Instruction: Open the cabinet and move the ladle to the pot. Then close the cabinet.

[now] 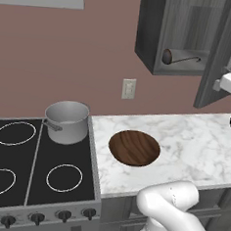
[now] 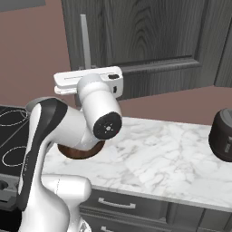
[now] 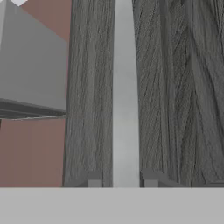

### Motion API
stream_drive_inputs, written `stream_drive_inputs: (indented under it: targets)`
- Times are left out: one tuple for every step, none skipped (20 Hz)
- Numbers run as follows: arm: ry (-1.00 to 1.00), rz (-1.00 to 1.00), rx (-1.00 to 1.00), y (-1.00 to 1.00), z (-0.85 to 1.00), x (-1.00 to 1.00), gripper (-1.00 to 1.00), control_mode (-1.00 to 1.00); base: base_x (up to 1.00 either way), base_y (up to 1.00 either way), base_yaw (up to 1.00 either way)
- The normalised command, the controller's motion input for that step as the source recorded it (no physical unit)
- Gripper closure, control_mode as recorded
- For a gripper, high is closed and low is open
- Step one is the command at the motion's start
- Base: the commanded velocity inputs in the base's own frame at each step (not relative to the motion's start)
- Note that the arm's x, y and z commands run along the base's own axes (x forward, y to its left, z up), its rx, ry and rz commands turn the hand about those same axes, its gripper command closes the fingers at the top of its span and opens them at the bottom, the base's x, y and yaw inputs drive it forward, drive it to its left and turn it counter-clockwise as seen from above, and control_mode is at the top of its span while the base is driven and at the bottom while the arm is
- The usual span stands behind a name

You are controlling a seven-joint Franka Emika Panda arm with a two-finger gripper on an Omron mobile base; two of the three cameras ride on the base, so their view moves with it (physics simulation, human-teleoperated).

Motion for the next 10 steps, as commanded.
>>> stream_drive_inputs:
  targets:
    - [0.02, 0.0, 0.0, 0.0, -0.17, -0.51, -1.0, -1.0, 0.0, 0.0, 0.0]
    - [0.0, -0.01, 0.0, 0.0, -0.05, -0.43, -1.0, -1.0, 0.0, 0.0, 0.0]
    - [0.0, 0.0, 0.0, 0.0, -0.05, -0.47, -1.0, -1.0, 0.0, 0.0, 0.0]
    - [-0.03, 0.0, 0.0, 0.0, -0.01, -0.48, -1.0, -1.0, 0.0, 0.0, 0.0]
    - [-0.04, -0.02, 0.0, -0.04, 0.0, -0.62, -1.0, -1.0, 0.0, 0.0, 0.0]
    - [-0.04, -0.03, 0.0, -0.1, 0.0, -0.65, -1.0, -1.0, 0.0, 0.0, 0.0]
    - [-0.06, -0.03, 0.0, -0.14, 0.0, -0.68, -1.0, -1.0, 0.0, 0.0, 0.0]
    - [-0.07, -0.03, 0.0, -0.13, 0.0, -0.69, -1.0, -1.0, 0.0, 0.0, 0.0]
    - [-0.08, -0.04, 0.0, -0.15, 0.0, -0.67, -1.0, -1.0, 0.0, 0.0, 0.0]
    - [-0.1, -0.04, 0.0, -0.17, 0.0, -0.69, -1.0, -1.0, 0.0, 0.0, 0.0]
